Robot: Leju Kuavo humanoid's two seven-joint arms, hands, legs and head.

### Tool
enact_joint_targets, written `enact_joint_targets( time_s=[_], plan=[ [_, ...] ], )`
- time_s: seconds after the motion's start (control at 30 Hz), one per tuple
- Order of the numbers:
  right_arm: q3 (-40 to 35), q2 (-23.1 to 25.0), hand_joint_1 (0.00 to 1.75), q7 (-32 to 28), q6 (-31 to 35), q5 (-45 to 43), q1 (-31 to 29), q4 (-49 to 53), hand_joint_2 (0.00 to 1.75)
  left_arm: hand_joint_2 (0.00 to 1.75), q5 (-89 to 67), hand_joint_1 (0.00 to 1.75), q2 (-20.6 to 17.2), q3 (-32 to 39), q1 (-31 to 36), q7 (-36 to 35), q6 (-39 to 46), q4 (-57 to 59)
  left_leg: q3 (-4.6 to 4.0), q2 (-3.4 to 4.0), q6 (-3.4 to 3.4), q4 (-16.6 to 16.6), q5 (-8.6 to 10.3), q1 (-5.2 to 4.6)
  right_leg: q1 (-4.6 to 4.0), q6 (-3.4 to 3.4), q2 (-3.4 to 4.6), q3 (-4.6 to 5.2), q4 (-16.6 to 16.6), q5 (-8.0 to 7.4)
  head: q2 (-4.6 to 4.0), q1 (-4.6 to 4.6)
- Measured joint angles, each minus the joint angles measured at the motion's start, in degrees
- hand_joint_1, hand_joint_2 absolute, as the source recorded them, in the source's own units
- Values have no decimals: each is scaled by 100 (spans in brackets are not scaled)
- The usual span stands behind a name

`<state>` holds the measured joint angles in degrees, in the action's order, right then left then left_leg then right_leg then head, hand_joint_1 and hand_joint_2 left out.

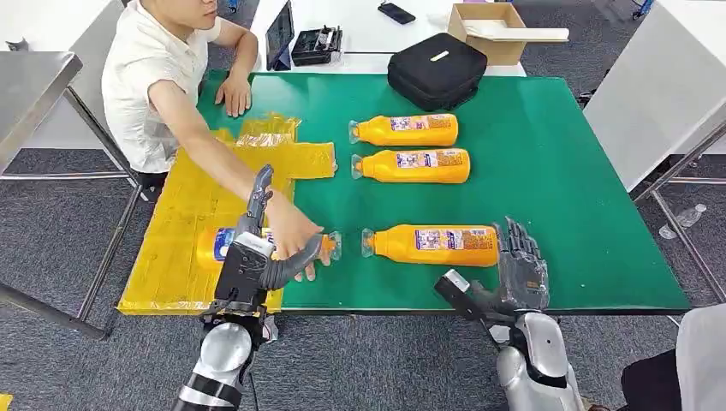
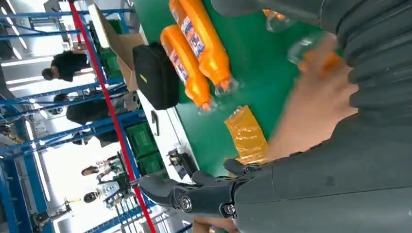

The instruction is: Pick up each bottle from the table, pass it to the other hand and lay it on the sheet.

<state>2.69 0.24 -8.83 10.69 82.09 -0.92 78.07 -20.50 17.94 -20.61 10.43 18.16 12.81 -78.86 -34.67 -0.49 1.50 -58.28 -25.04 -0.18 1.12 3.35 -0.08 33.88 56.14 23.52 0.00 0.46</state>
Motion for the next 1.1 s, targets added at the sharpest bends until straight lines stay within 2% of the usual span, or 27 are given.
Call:
enact_joint_targets(
  time_s=[0.3, 0.7, 1.1],
  plan=[
    [-231, -155, 0, 28, -131, -11, -65, -594, 175, 175, 70, 0, -2, -166, 42, -15, -48, 22, -1, -1, 0, 0, 0, 1, -1, 0, 0, 0, 1, 0, 0, 0],
    [-666, -70, 0, 197, 370, 367, -430, -1112, 175, 175, -57, 0, -4, -336, 82, 17, -48, 24, 2, 0, 1, 0, 2, 1, -1, 0, 0, -1, 2, 0, 0, -2],
    [-839, -39, 0, 221, 391, 396, -518, -1272, 175, 175, -59, 0, -7, -341, 86, 18, -48, 50, 0, -2, 0, 0, 1, 0, 0, 0, 0, -1, 1, 0, 0, 0]
  ],
)
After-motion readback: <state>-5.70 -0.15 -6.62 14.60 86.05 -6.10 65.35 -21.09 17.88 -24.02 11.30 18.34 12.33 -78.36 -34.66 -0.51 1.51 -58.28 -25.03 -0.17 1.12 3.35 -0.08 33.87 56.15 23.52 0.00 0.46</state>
